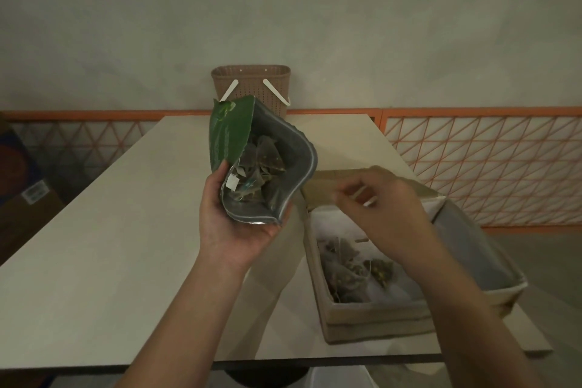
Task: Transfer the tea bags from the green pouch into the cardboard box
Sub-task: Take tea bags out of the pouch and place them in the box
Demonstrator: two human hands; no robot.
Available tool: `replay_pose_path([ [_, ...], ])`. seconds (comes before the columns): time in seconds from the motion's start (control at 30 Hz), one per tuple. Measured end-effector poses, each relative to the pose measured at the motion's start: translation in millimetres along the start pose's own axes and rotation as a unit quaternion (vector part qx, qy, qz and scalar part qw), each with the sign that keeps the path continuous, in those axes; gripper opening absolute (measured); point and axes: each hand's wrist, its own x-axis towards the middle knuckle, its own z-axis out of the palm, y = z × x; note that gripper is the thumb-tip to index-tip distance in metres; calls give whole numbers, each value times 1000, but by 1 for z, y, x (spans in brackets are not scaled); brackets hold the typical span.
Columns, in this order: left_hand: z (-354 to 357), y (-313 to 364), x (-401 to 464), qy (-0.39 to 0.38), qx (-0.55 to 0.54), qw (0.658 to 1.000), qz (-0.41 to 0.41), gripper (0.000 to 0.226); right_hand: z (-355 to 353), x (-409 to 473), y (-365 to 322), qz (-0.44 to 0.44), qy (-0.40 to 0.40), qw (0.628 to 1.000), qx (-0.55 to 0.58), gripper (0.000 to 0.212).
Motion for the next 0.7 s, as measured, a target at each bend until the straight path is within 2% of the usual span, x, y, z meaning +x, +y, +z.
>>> replay_pose_path([
  [0.13, 1, 1, 0, -4, 8, 1000, -1, 53, 6, 5, -33, -84, -4, 996, 22, 1],
  [0.3, 2, 1, -1, 2, 8, 1000, 5, 52, 30, 24, -61, -185, -34, 982, -32, 14],
  [0.43, 1, 1, -1, 10, 14, 1000, 10, 51, 57, 37, -67, -190, -80, 968, -142, 28],
  [0.57, 3, 2, -1, -7, 10, 1000, 4, 53, 74, 43, -61, -233, -76, 930, -273, 34],
  [0.63, 4, 2, -1, -11, 11, 1000, 3, 55, 74, 44, -58, -236, -69, 927, -284, 30],
  [0.7, 4, 1, 1, -8, 17, 1000, 1, 54, 69, 44, -56, -225, -80, 938, -250, 27],
])
